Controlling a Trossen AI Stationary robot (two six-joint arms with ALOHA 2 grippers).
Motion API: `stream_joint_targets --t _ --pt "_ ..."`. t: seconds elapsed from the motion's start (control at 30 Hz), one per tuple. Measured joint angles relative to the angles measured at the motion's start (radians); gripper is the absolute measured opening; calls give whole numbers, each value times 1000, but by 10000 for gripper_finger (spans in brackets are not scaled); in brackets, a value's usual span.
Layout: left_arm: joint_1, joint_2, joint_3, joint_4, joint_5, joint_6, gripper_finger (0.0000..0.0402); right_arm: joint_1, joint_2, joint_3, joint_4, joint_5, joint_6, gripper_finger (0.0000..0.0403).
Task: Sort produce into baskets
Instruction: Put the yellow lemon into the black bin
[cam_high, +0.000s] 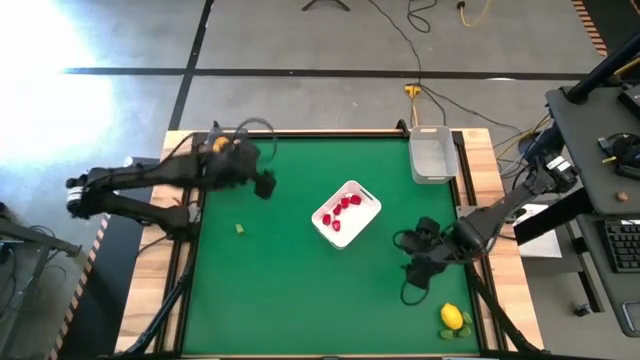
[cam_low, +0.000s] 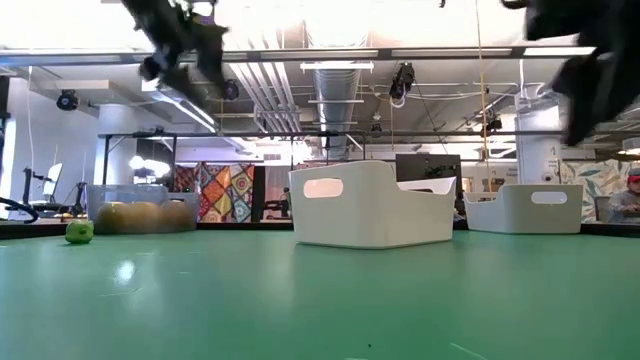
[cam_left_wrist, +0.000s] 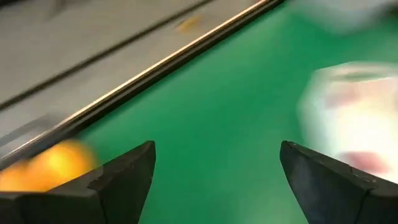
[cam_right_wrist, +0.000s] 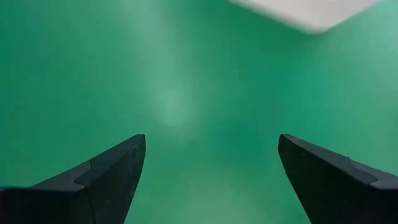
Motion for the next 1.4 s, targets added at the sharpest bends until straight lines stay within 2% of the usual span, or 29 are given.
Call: stream_joint_targets --t 0.1,0.17,0.3,0.37,0.47,0.57,0.63,0.87,1.0,1.17,1.4 --pt "-210 -62 -73 227 -26 19 326 90 23 4 -5 -11 118 359" --pt "-353 -82 -133 414 -78 60 326 146 53 13 -21 -13 226 359" --pt "-592 -72 -266 847 -173 262 326 245 154 70 -107 -48 438 359" --pt "-675 -45 -326 1045 -178 359 326 276 214 108 -175 -120 528 359" --pt "-754 7 -394 1292 -180 419 325 310 296 161 -217 -269 611 359" --pt "-790 69 -432 1436 -180 419 325 333 365 207 -212 -402 616 359" --pt "-805 114 -445 1481 -181 394 325 341 396 239 -214 -454 617 359" --pt "-839 270 -427 1522 -180 279 325 365 459 274 -217 -511 732 359" --pt "-868 349 -384 1524 -179 273 325 378 495 249 -204 -575 790 359" --pt "-890 436 -321 1523 -178 296 325 388 513 236 -156 -572 832 358" --pt "-891 481 -267 1522 -181 357 325 392 513 211 -129 -568 874 310"
